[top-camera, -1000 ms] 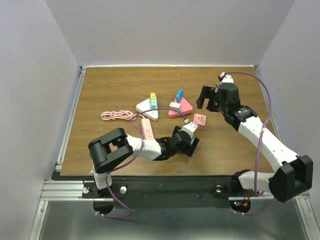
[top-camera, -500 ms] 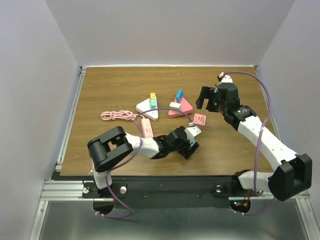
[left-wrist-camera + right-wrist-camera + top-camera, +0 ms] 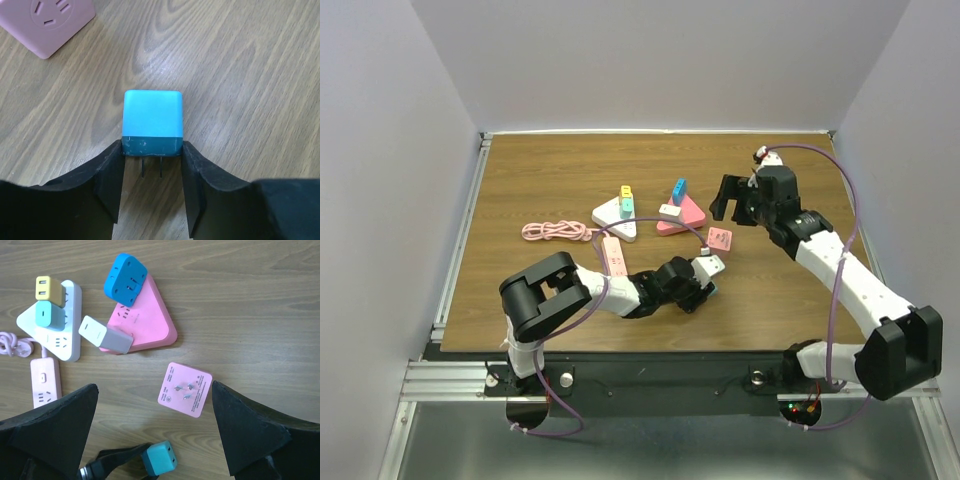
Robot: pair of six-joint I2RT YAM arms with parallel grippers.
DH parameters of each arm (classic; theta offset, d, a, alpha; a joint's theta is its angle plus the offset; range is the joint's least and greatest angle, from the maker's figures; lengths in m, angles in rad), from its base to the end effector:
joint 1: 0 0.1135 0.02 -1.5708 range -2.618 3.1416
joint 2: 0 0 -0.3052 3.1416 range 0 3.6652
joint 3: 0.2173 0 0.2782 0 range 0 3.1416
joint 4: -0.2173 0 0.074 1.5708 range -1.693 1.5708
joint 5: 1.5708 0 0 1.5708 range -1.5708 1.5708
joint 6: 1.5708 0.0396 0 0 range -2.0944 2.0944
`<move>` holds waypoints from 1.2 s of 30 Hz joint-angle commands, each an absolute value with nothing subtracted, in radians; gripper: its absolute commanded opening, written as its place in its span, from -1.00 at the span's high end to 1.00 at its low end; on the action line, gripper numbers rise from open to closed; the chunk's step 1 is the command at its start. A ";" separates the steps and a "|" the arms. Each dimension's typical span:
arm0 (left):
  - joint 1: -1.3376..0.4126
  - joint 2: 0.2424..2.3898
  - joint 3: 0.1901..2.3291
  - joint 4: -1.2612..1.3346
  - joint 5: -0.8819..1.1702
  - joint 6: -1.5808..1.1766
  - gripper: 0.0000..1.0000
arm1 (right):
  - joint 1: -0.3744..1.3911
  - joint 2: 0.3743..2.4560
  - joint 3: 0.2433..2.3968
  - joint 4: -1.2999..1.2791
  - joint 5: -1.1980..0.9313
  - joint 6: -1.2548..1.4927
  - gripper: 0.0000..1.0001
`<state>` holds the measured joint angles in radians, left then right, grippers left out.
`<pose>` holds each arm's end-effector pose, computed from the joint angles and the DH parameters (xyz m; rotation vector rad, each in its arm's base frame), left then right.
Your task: Insert the plug
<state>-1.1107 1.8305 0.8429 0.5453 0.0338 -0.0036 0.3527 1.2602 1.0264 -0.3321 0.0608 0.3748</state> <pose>0.1767 -0.3596 0.1661 1.1191 1.7682 -0.7303 0.2830 0.1016 0.3386 0.0599 2.1564 0.3604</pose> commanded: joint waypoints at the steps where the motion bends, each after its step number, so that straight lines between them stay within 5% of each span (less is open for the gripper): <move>1: -1.112 1.824 0.851 0.568 0.034 0.005 0.74 | 0.336 1.200 1.006 -0.360 -0.034 0.387 -1.00; 3: -1.112 1.815 0.845 0.568 0.031 -0.026 1.00 | 0.330 1.190 1.003 -0.408 -0.051 0.390 -1.00; 26: -1.109 1.381 0.638 0.620 -0.054 -0.166 1.00 | 0.324 1.238 0.845 -0.440 -0.828 0.416 -0.97; 30: -1.109 1.364 0.635 0.620 -0.067 -0.164 1.00 | 0.324 1.265 0.834 -0.439 -0.876 0.403 -0.84; 36: -1.111 1.336 0.624 0.623 -0.074 -0.173 1.00 | 0.324 1.292 0.831 -0.433 -0.913 0.400 -0.34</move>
